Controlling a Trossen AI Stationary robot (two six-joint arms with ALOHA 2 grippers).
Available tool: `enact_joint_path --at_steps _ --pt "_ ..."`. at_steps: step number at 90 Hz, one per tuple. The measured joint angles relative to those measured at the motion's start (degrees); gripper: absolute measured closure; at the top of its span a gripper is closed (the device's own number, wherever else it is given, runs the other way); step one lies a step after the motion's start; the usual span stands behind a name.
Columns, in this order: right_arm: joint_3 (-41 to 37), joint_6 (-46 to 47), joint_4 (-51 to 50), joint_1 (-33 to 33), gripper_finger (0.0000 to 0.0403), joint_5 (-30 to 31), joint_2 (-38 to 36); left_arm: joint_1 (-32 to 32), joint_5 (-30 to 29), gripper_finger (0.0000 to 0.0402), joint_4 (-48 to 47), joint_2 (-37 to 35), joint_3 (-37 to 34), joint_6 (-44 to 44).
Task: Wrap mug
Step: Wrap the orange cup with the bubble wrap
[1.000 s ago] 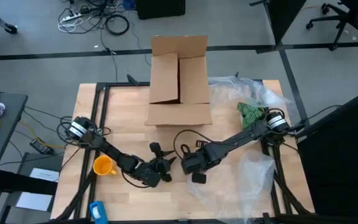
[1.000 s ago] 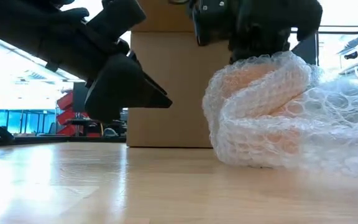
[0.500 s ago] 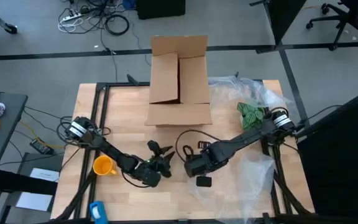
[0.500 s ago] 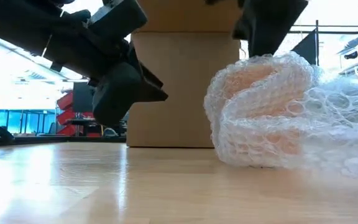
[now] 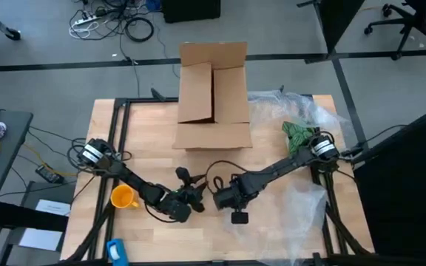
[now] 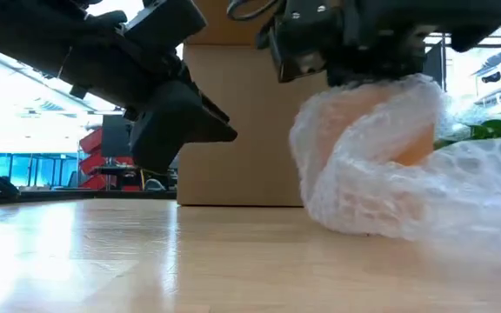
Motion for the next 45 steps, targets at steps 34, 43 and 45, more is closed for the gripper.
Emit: enact_joint_path --at_steps 34,43,45 --pt "3.45 -0.62 -6.96 1.22 0.0403 -1.68 -8.04 -0.02 0.29 0.0271 -0.16 -0.03 0.0 -0.6" --pt "3.5 -0.16 -6.35 2.28 0.0403 -2.1 -8.53 0.13 0.28 0.0271 -0.21 -0.03 0.0 -0.64" --pt "3.36 -0.01 -6.06 2.44 0.0403 -2.09 -8.34 0.14 0.28 0.0271 -0.23 -0.03 0.0 -0.65"
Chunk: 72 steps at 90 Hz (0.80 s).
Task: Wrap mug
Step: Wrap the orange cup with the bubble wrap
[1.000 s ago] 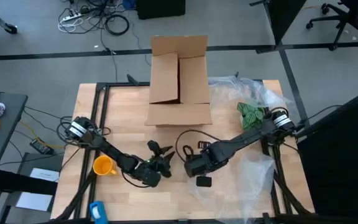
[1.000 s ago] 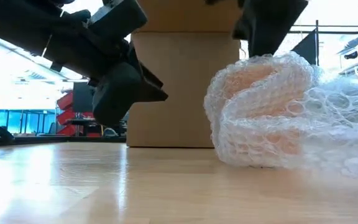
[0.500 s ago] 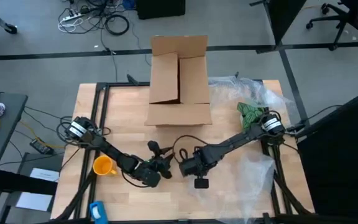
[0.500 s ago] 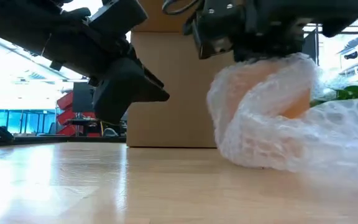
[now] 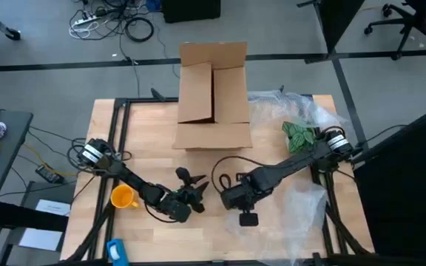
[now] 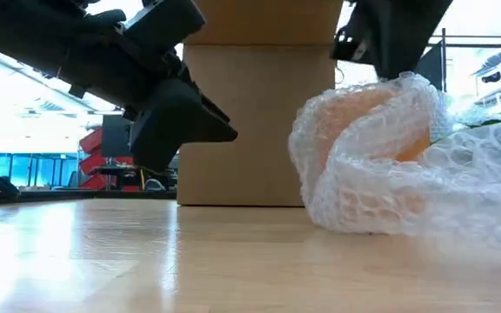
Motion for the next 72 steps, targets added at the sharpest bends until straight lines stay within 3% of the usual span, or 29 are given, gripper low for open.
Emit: enact_joint_path --at_steps 54,72 --pt "-2.4 -4.4 5.86 -2.7 0.0403 -1.36 8.55 -1.91 0.09 0.0271 1.73 0.0 0.0 -0.36" --pt "1.31 -5.4 -2.19 -2.84 0.0403 0.86 7.12 -2.28 -1.55 0.0271 2.55 0.0 0.0 1.35"
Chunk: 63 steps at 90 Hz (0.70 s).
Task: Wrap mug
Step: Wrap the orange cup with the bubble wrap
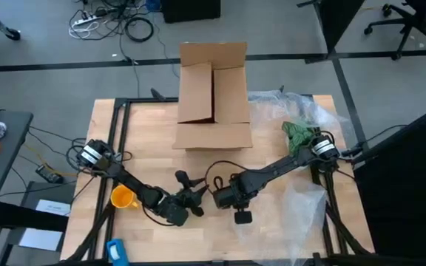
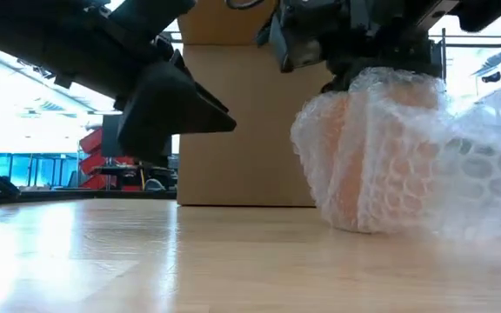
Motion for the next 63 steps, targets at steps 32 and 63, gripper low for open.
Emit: enact_joint_path --at_steps 32,63 --pt "2.09 0.26 -1.87 0.4 0.0403 -2.59 -0.81 0.02 -0.28 0.0271 0.05 0.0 0.0 -0.04" --pt "-6.1 0.28 14.23 -0.13 0.0403 -5.28 -0.02 -1.63 -0.18 0.0271 3.24 -0.82 0.0 0.03"
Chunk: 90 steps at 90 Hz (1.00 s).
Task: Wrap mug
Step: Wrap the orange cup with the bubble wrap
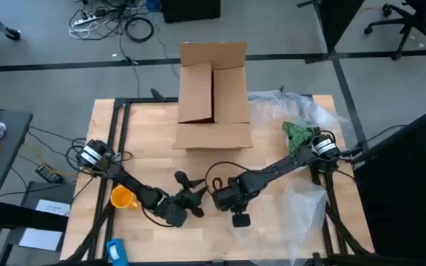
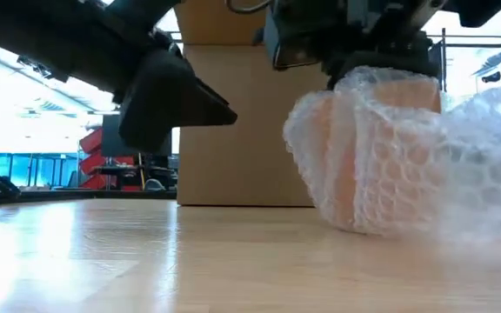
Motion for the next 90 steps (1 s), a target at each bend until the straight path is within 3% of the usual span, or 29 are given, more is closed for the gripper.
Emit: enact_joint_path --at_steps 33,60,71,90 --pt "9.98 1.0 -16.86 0.76 0.0403 11.99 -3.25 -5.66 -1.31 0.0271 -1.77 -8.3 -0.04 4.68" --pt "12.22 20.11 -24.98 3.78 0.0398 21.16 -8.1 -7.34 -1.32 0.0271 -1.77 -8.4 -0.11 2.73" --pt "11.38 21.49 -21.56 3.7 0.0367 20.49 -8.16 -7.54 -1.32 0.0271 -1.64 -8.4 -0.11 2.56" --pt "8.29 16.63 -17.88 1.37 0.0271 19.54 -8.19 -9.6 -1.26 0.0271 -1.73 -8.4 -0.11 1.62"
